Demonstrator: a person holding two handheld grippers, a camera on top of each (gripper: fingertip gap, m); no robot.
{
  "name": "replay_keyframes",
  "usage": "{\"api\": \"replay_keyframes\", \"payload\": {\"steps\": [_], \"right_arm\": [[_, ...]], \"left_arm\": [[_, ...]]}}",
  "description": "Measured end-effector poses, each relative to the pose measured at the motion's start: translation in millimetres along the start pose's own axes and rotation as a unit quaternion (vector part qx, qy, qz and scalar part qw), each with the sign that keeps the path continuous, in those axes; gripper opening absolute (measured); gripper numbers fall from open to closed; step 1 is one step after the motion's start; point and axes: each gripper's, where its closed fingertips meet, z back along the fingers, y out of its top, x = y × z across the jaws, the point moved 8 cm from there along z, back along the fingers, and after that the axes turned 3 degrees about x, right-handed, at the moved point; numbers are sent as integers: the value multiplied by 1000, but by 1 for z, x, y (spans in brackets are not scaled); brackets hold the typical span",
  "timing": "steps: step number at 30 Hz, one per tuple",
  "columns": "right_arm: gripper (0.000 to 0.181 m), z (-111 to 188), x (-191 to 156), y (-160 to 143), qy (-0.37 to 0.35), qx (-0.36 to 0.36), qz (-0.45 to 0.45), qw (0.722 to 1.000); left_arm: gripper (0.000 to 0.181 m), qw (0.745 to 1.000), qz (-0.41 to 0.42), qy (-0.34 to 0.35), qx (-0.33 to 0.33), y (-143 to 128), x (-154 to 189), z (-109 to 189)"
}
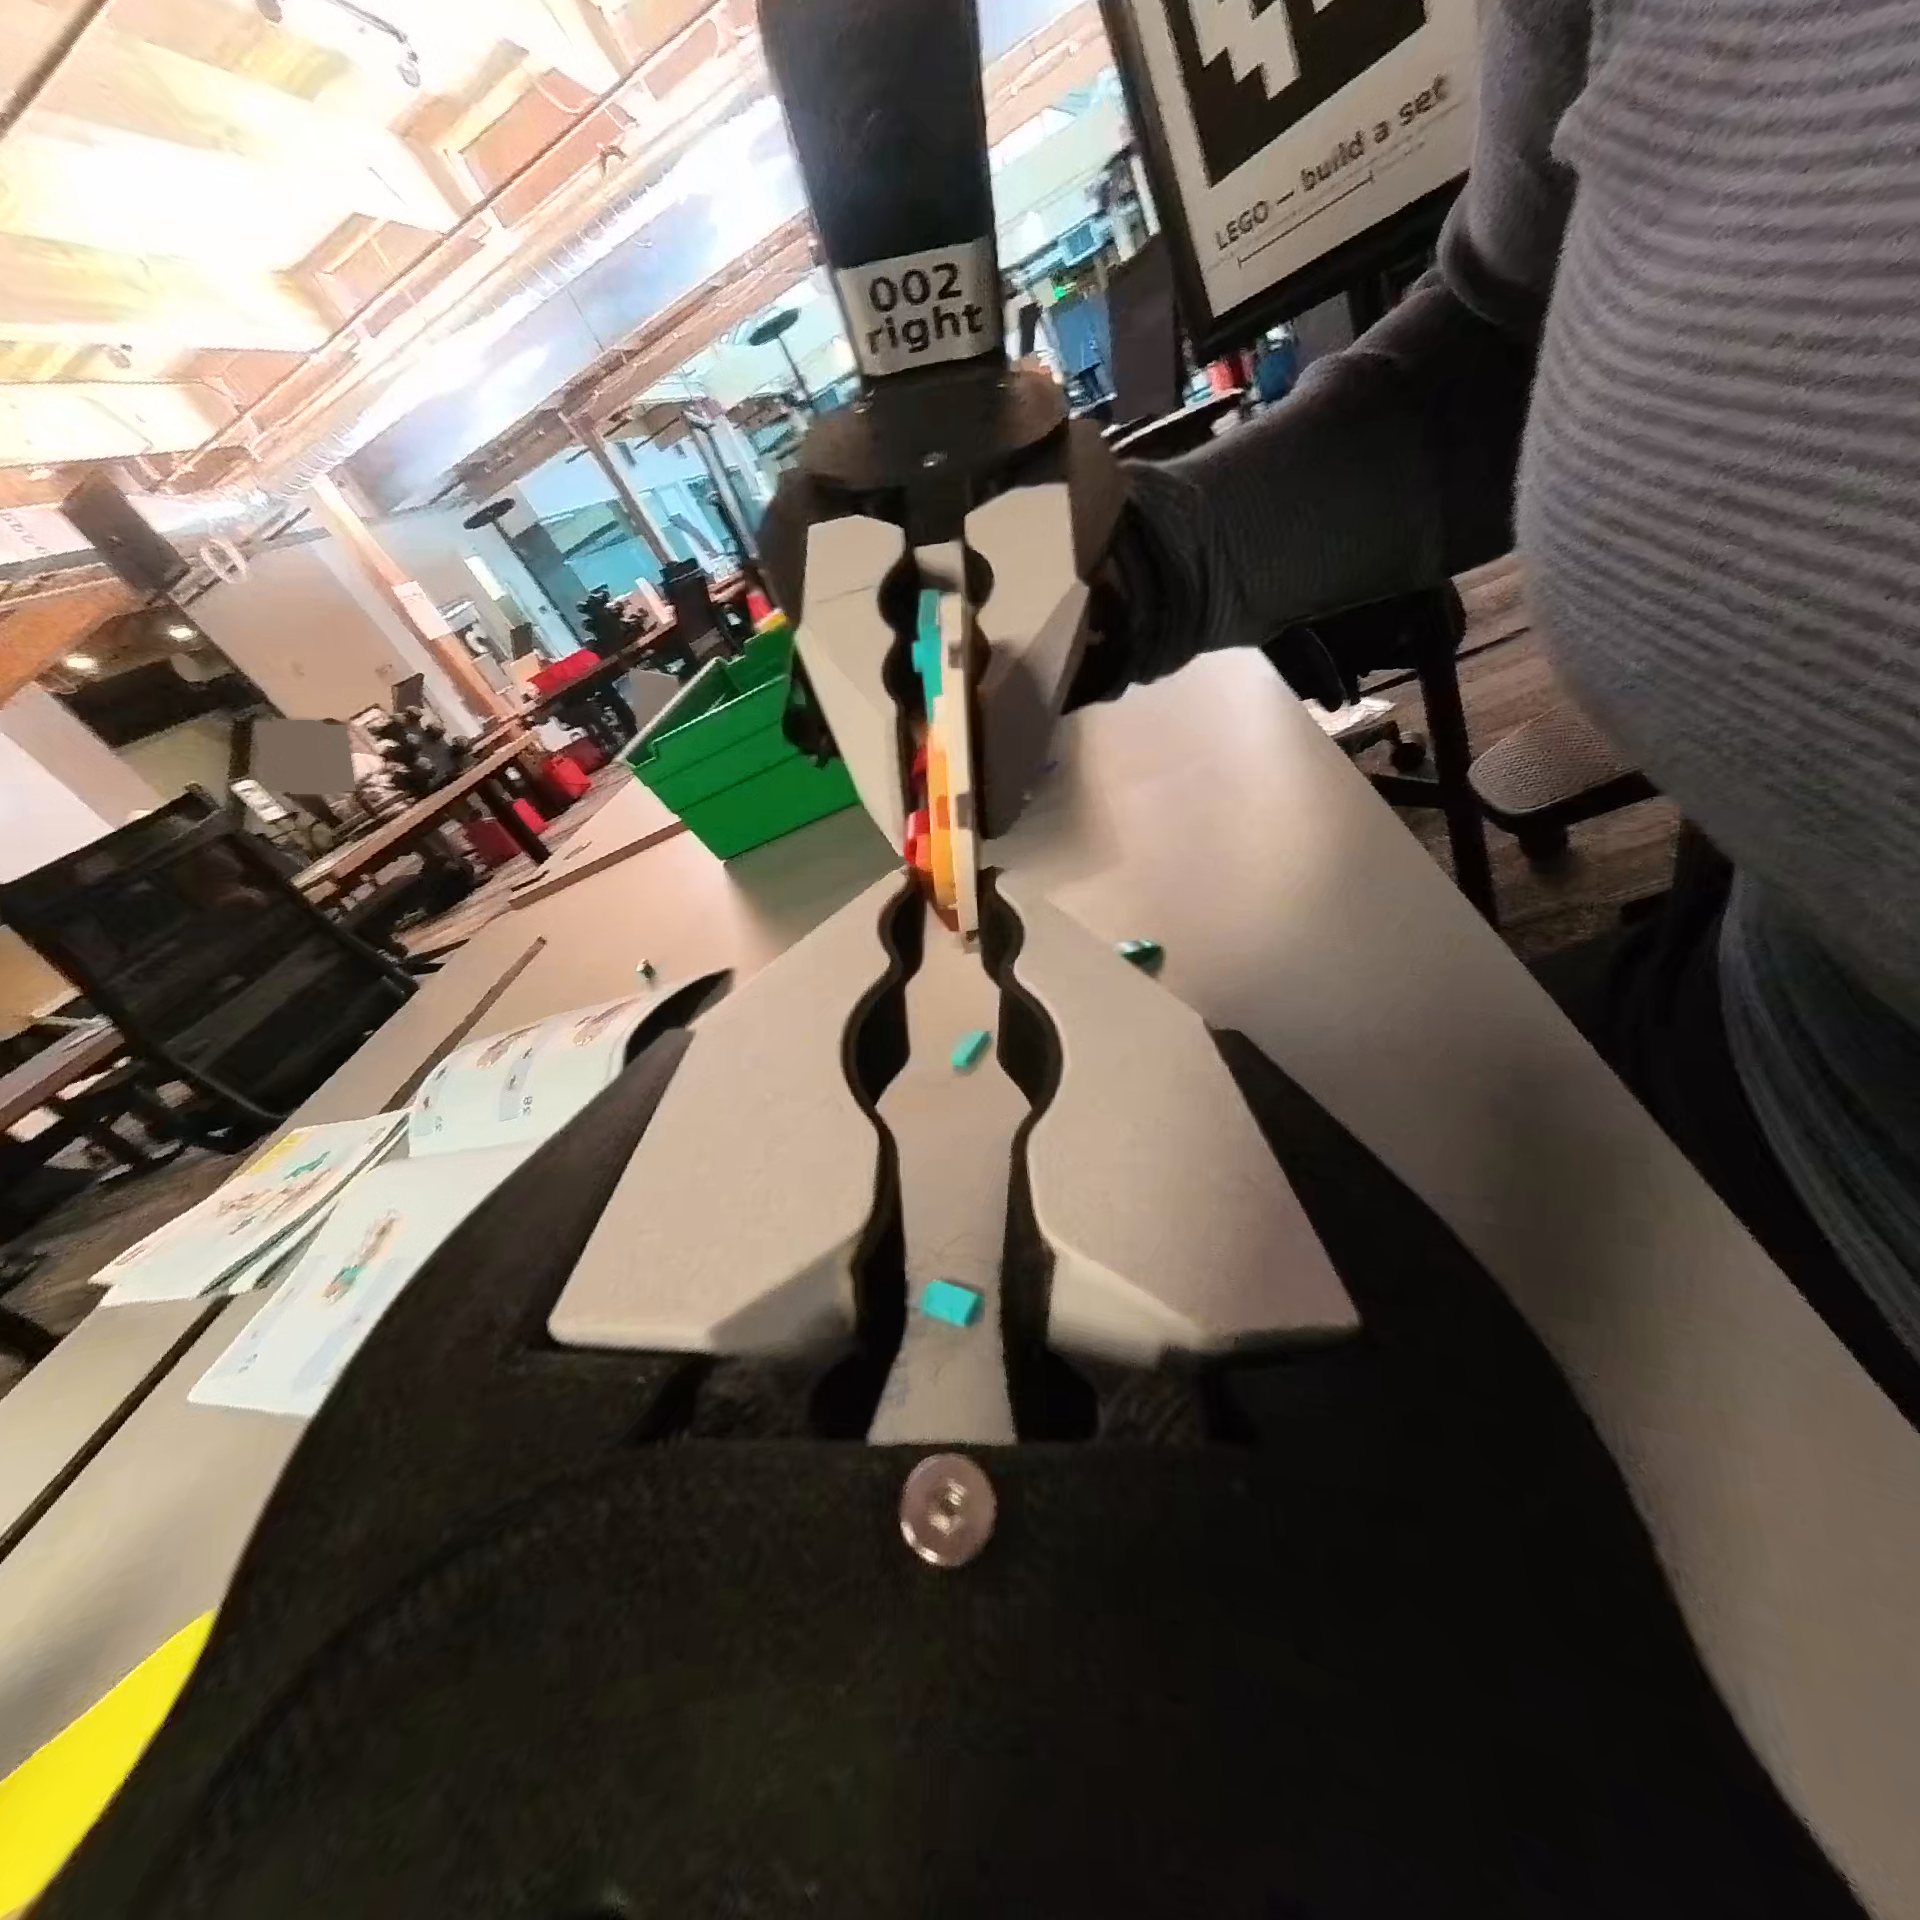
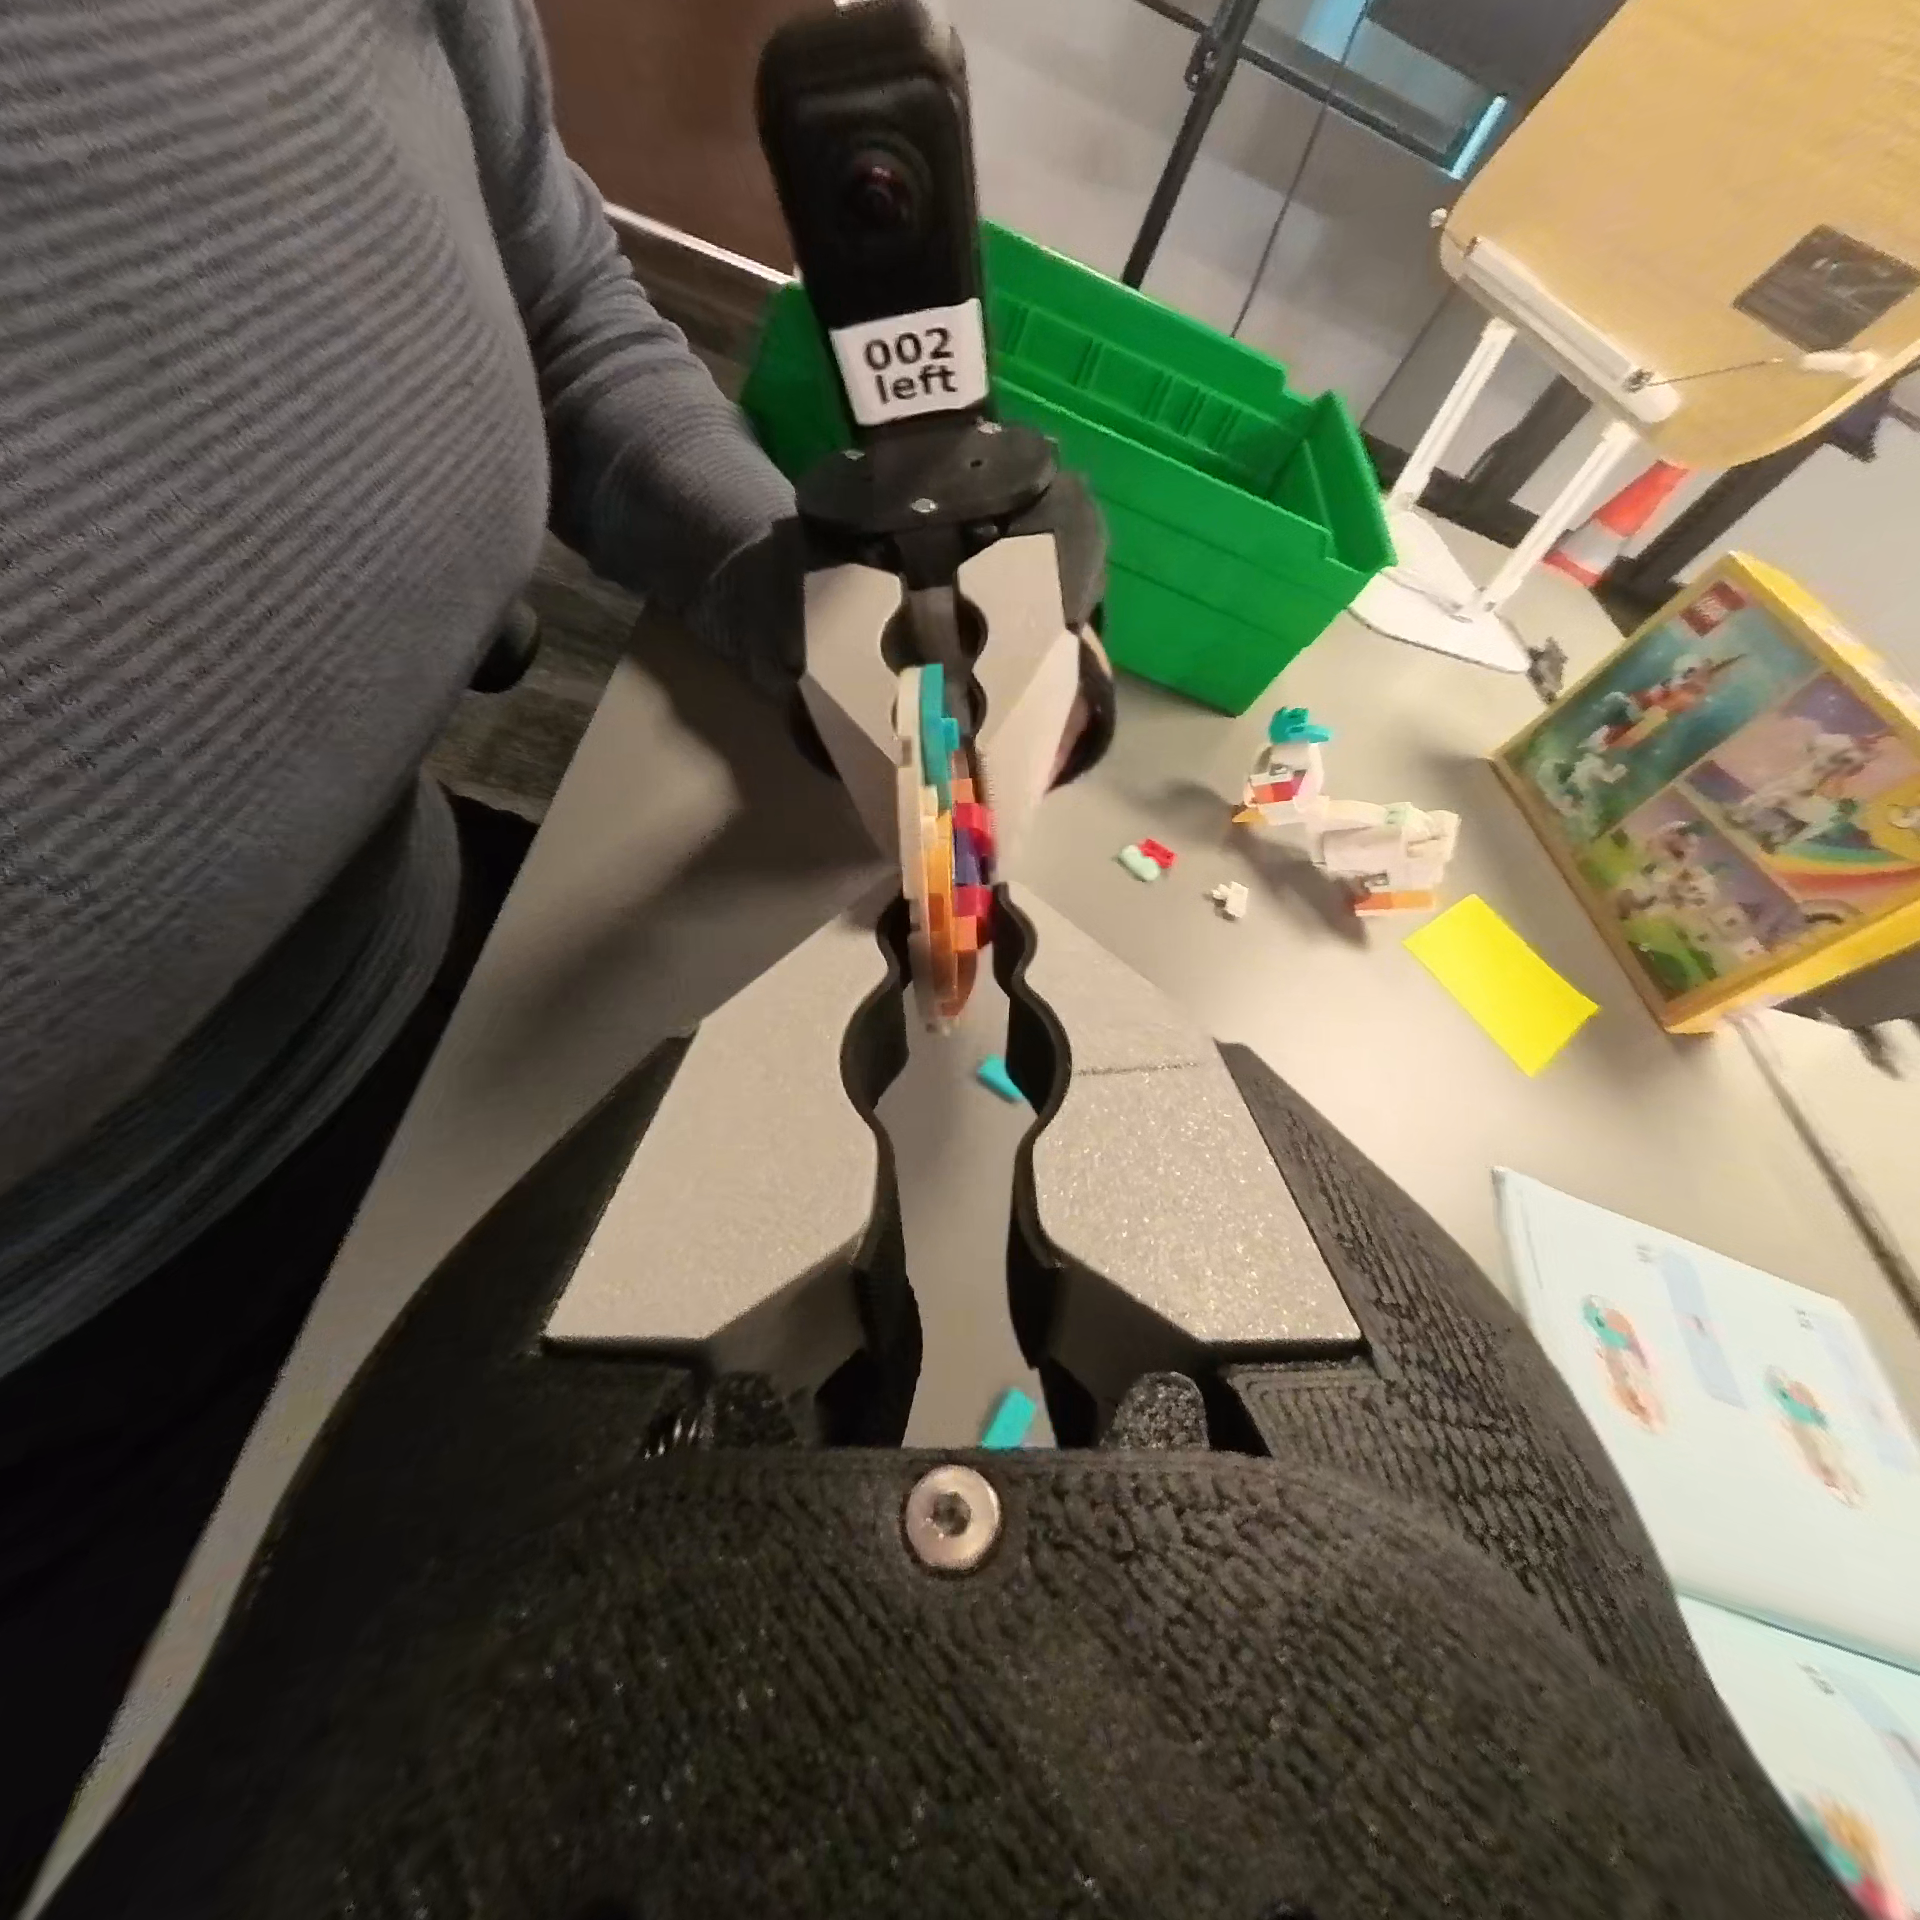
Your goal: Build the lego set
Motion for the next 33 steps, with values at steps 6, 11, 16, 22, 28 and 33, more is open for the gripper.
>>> {"api": "replay_keyframes", "payload": {"steps": [6,11,16,22,28,33], "right_arm": [[11,2,9,-8,-123,-73,174,974],[11,9,19,-13,-246,-123,367,889],[11,9,26,-17,-308,-152,557,756],[11,3,25,-21,-314,-124,623,706],[16,1,28,-39,-323,-115,620,706],[51,1,37,-62,-311,-123,560,758]], "left_arm": [[39,996,63,68,-4,-5,-16,3],[52,972,218,91,0,-12,-33,-2],[68,869,488,71,52,-20,-56,-18],[32,797,594,-40,102,-16,-51,-40],[7,782,619,-42,62,-30,-50,-40],[6,762,646,-14,32,-46,-51,-34]]}}
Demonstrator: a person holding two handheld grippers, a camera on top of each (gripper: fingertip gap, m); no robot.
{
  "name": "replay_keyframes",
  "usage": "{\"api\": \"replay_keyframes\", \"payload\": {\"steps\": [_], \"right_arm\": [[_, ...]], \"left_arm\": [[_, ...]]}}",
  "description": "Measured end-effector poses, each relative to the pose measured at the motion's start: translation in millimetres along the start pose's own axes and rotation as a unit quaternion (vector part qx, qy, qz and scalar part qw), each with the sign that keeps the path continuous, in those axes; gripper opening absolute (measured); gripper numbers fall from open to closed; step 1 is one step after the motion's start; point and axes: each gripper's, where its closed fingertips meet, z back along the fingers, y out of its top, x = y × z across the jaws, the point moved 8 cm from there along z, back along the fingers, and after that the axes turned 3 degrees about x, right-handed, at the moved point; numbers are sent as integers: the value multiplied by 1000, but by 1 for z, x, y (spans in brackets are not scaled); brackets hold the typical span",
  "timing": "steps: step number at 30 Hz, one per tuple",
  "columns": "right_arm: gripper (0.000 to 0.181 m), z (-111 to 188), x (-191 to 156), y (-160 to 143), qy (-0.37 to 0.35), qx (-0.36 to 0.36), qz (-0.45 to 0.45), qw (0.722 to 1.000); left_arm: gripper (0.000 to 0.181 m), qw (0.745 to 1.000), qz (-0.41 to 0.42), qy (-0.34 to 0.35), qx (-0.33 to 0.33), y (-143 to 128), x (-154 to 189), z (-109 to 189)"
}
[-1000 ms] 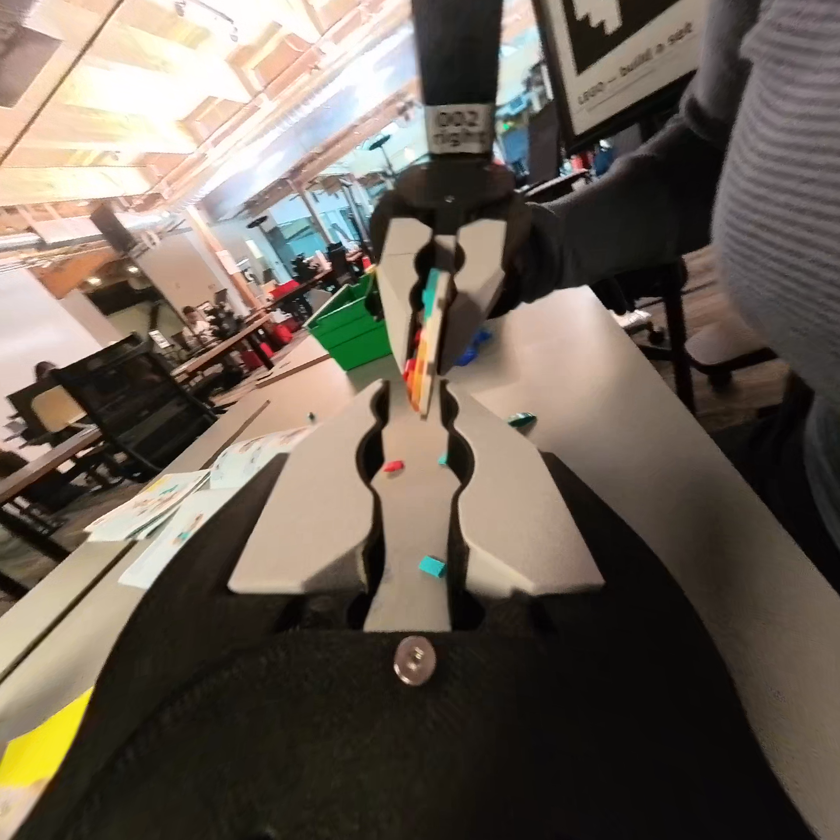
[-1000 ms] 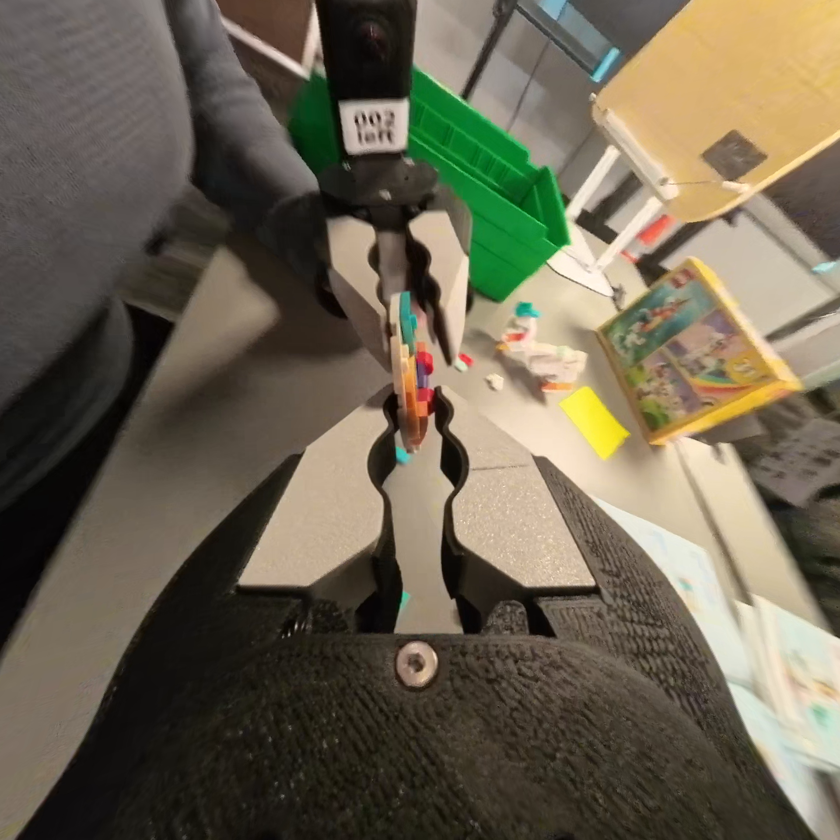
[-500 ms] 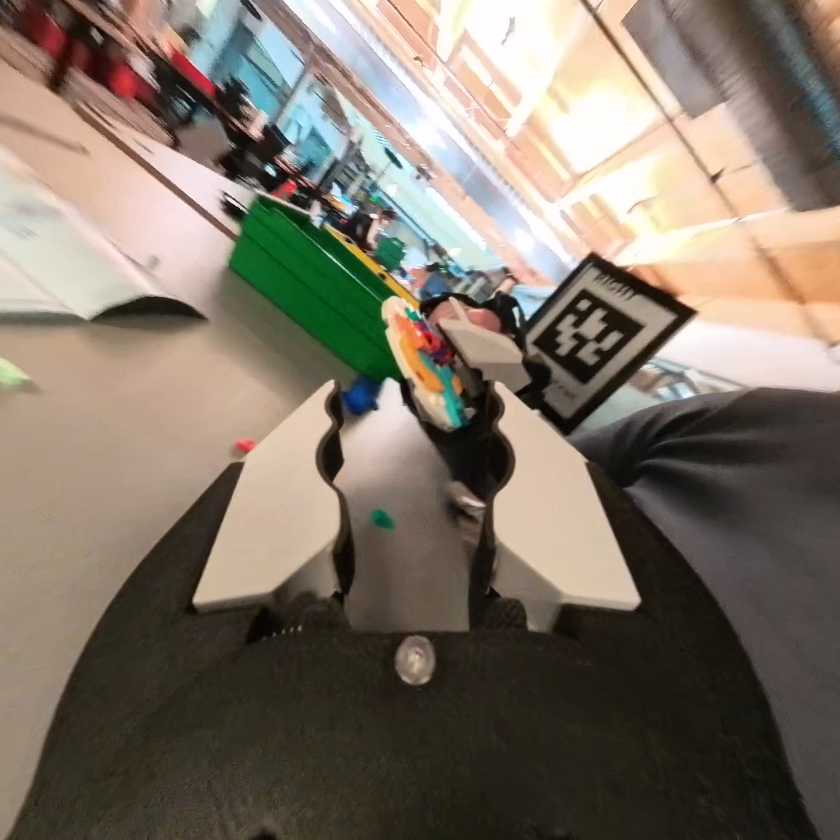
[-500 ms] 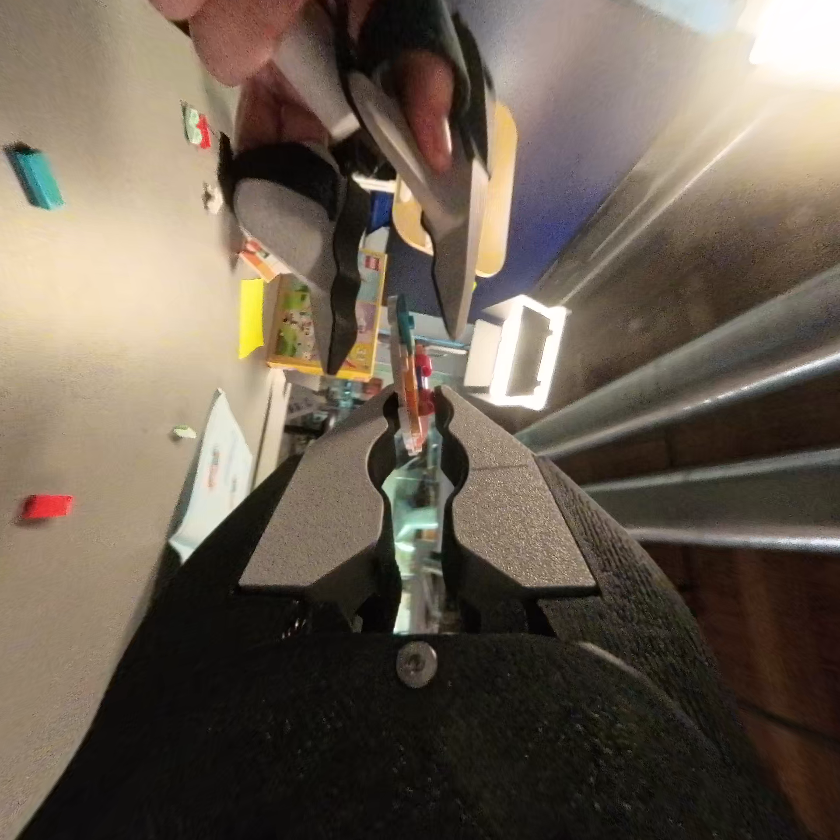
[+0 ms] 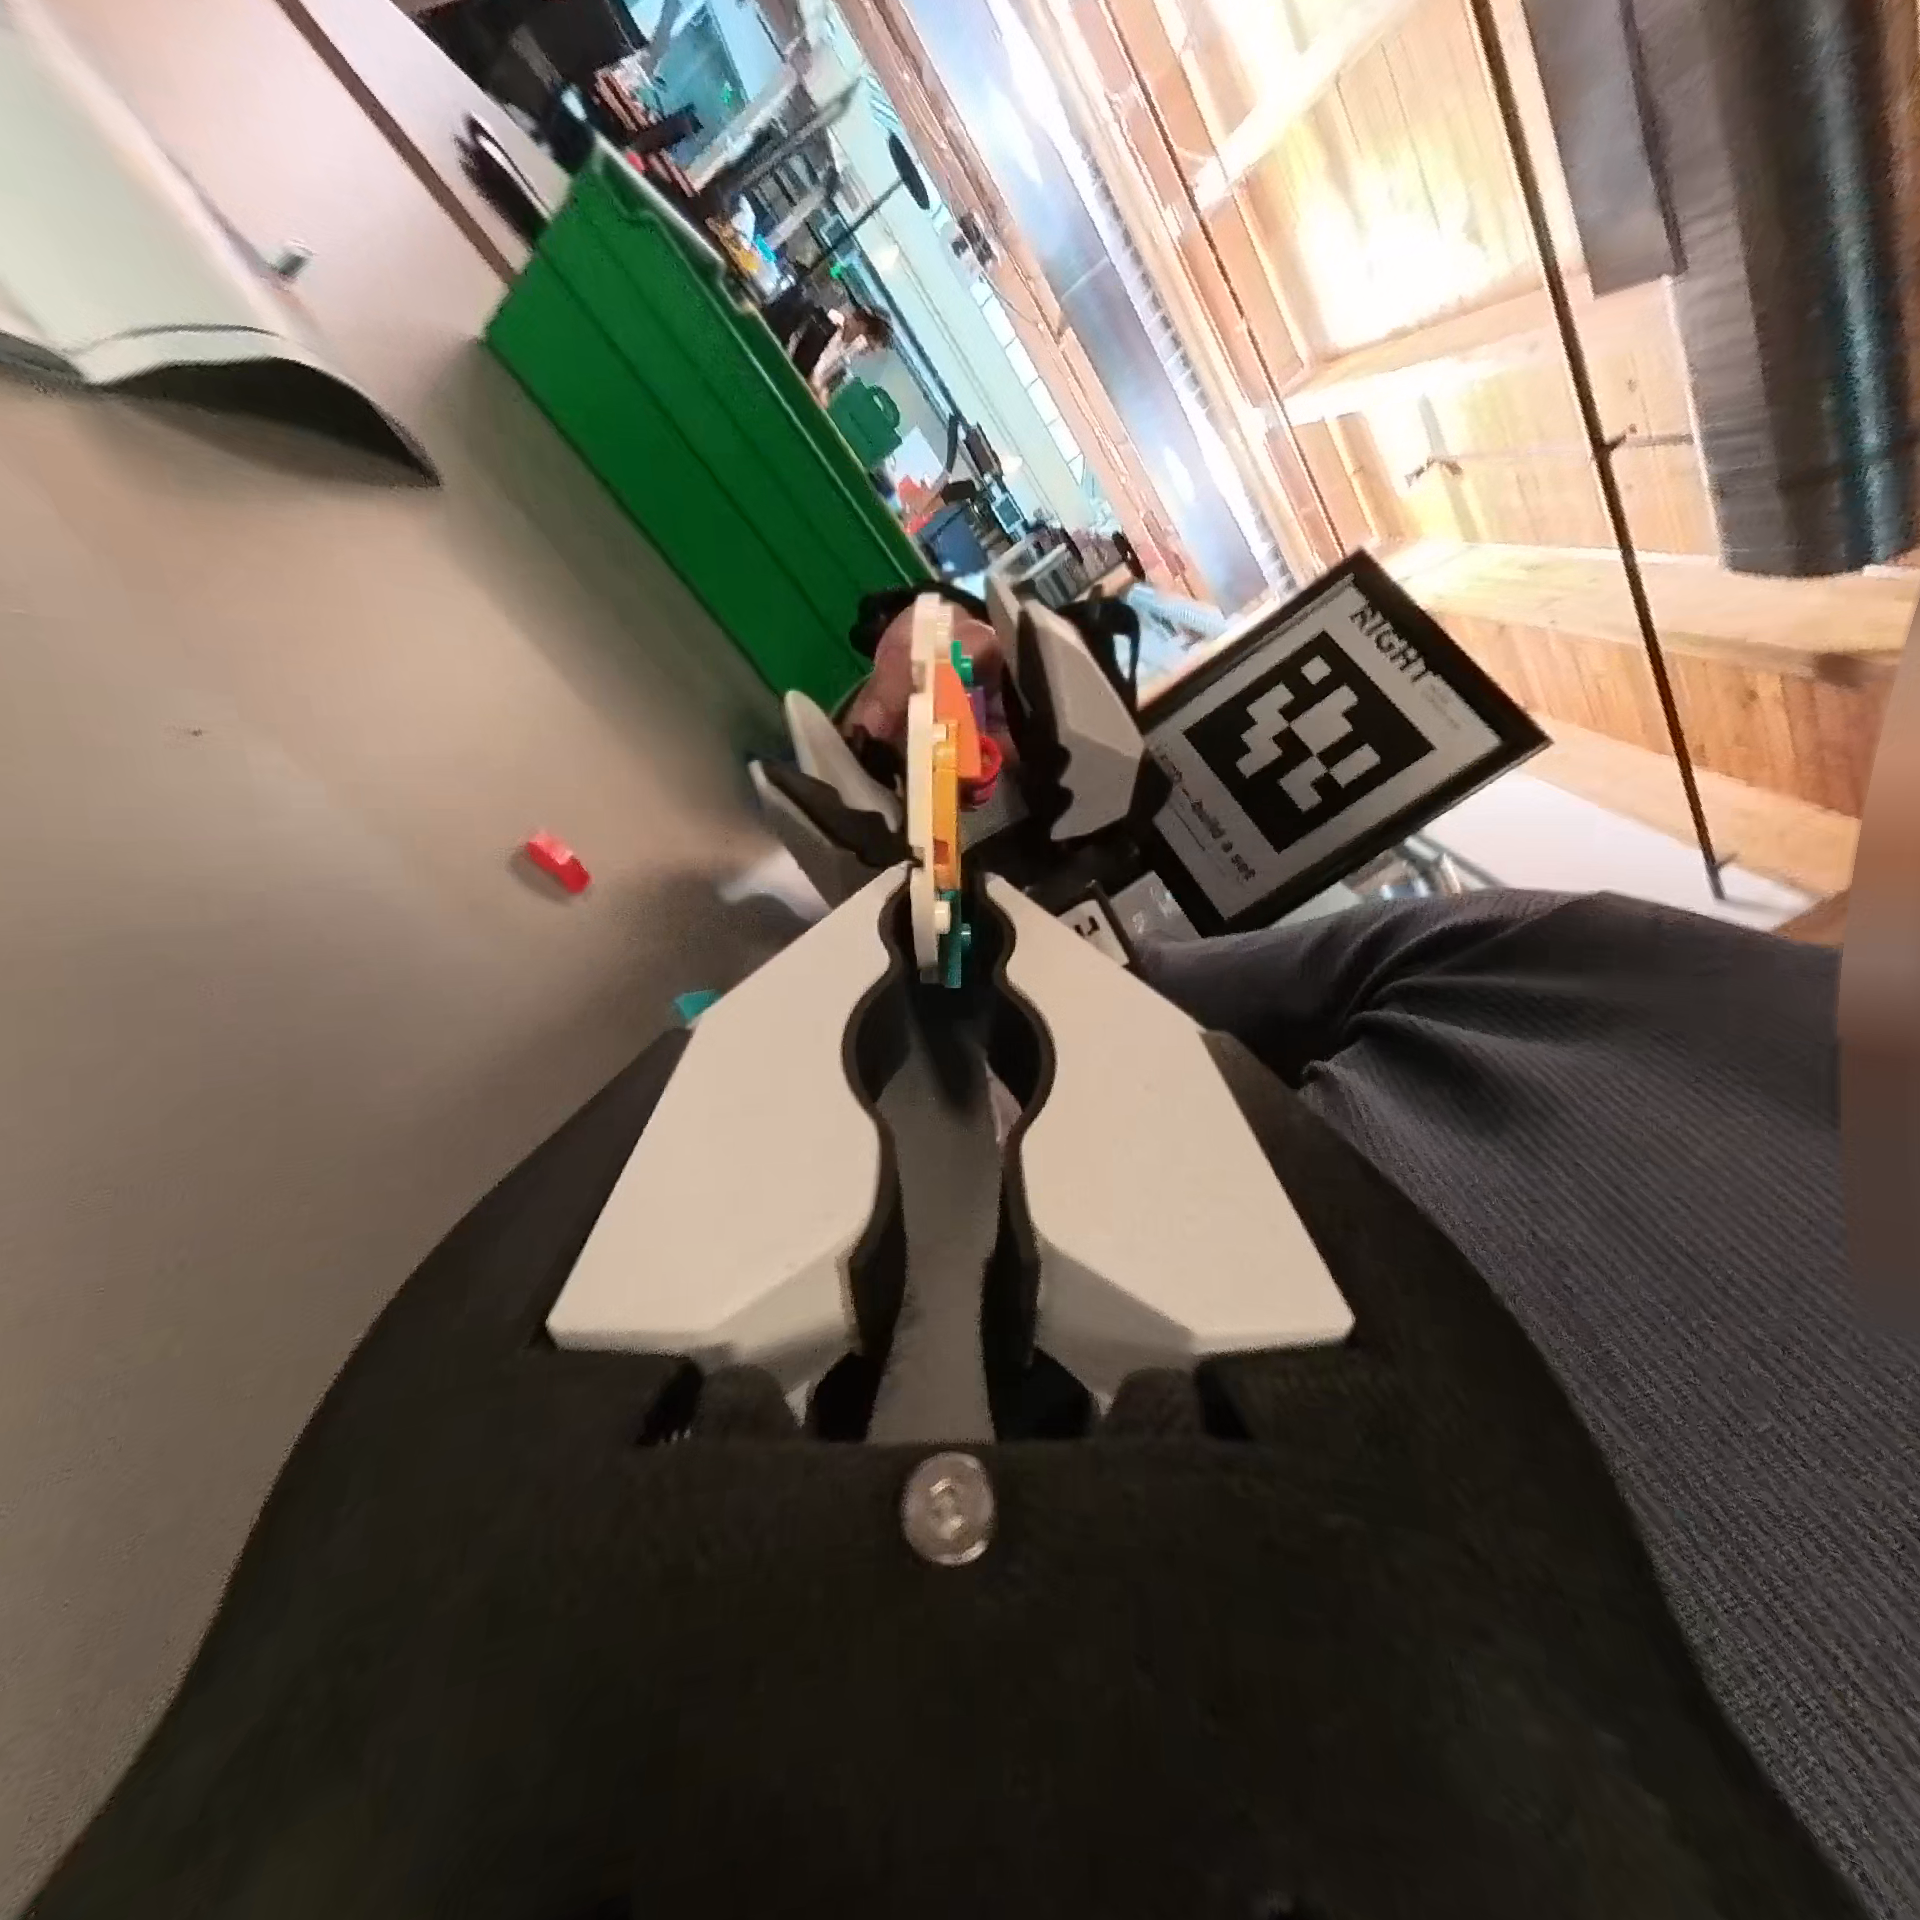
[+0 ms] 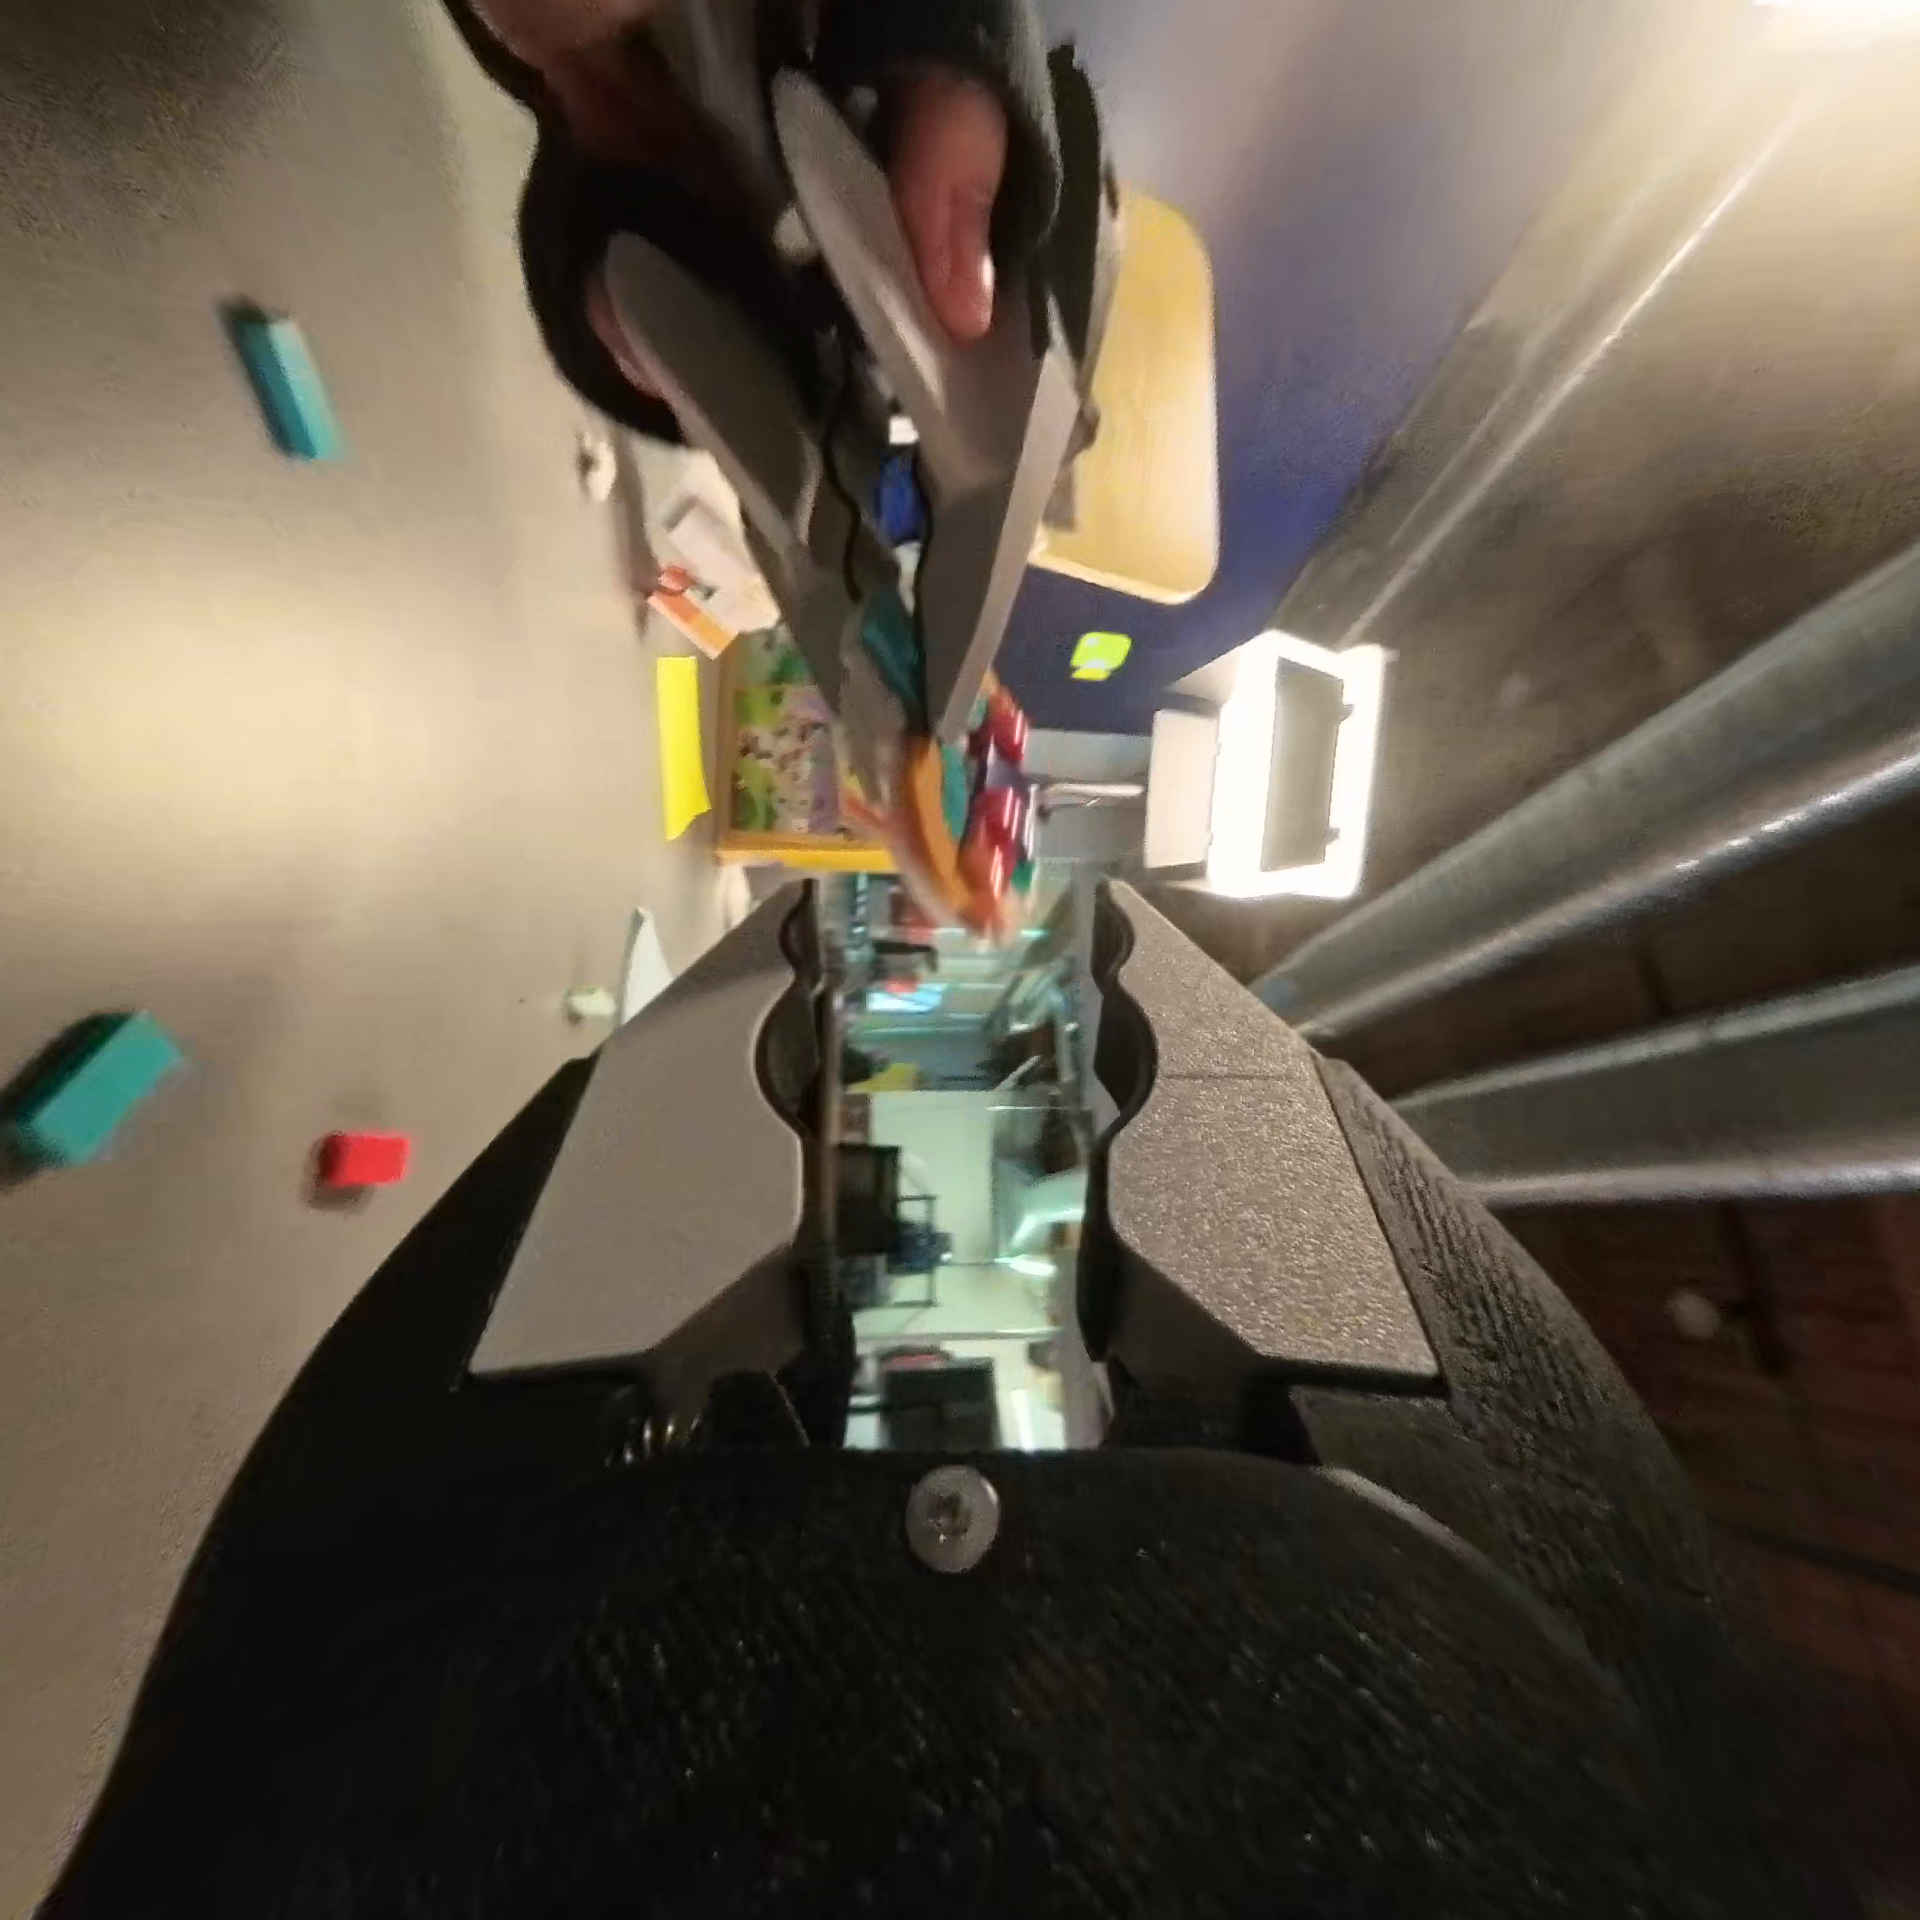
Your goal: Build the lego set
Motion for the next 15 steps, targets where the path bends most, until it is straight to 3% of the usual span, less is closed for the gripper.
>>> {"api": "replay_keyframes", "payload": {"steps": [2,5,10,15], "right_arm": [[56,1,-5,-14,24,-15,-38,999],[59,5,-1,-36,24,-21,-170,985],[59,16,13,-70,-50,-1,-394,918],[58,28,21,-104,-150,-36,-473,867]], "left_arm": [[6,1000,16,12,16,3,-7,7],[6,998,16,52,33,6,-17,15],[6,996,19,73,51,8,-22,18],[6,994,25,93,56,8,-26,19]]}}
